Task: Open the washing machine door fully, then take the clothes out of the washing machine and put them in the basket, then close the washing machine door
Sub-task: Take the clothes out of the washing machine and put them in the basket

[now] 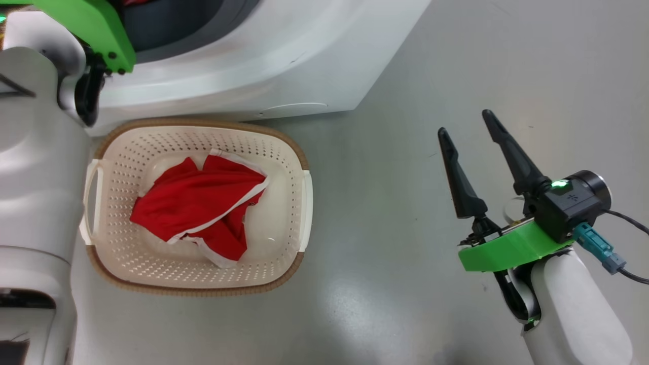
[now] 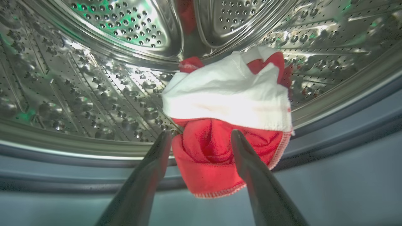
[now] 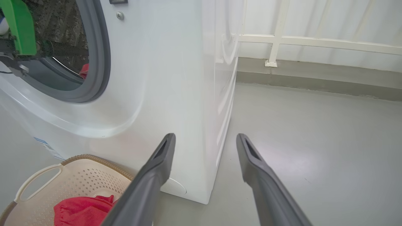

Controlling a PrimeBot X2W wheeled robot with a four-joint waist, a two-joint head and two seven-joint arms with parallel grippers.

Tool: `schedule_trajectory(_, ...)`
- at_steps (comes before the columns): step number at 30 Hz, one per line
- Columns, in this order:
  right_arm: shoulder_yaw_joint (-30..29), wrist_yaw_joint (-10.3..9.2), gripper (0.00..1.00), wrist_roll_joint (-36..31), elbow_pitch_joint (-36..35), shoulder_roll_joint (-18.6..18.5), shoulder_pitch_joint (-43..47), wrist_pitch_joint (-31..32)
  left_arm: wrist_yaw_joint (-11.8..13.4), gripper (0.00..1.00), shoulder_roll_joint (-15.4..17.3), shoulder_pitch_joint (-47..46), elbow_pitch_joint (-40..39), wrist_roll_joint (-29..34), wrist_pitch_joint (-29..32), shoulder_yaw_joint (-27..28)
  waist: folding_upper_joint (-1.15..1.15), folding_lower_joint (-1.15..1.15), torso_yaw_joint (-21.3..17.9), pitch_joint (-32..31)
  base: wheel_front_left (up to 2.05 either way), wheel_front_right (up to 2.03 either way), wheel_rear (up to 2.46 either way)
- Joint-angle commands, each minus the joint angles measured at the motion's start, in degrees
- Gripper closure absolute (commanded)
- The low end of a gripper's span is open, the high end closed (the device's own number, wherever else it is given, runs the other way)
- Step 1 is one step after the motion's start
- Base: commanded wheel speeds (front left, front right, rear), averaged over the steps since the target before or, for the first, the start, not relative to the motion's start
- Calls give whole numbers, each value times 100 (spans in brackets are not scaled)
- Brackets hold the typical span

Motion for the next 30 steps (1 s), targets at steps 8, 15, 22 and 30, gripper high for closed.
schedule_trajectory(8, 320, 35, 0, 185, -59, 22, -96, -36, 186, 0, 376, -220, 355, 49, 519, -40, 0, 0, -192, 57, 0, 0, 0)
schedule_trajectory(15, 396, 35, 0, 285, -68, 22, -144, -36, 225, 0, 374, -228, 476, 7, 759, -90, 0, 0, -295, 111, 0, 0, 0)
schedule_trajectory(22, 424, 35, 0, 332, -110, 22, -169, -36, 190, 0, 400, -258, 522, -4, 844, -167, 0, 0, -388, 155, 0, 0, 0)
schedule_trajectory(30, 426, 35, 0, 381, -154, 22, -187, -36, 75, 100, 439, -250, 447, 53, 383, -312, 0, 0, -433, 179, 0, 0, 0)
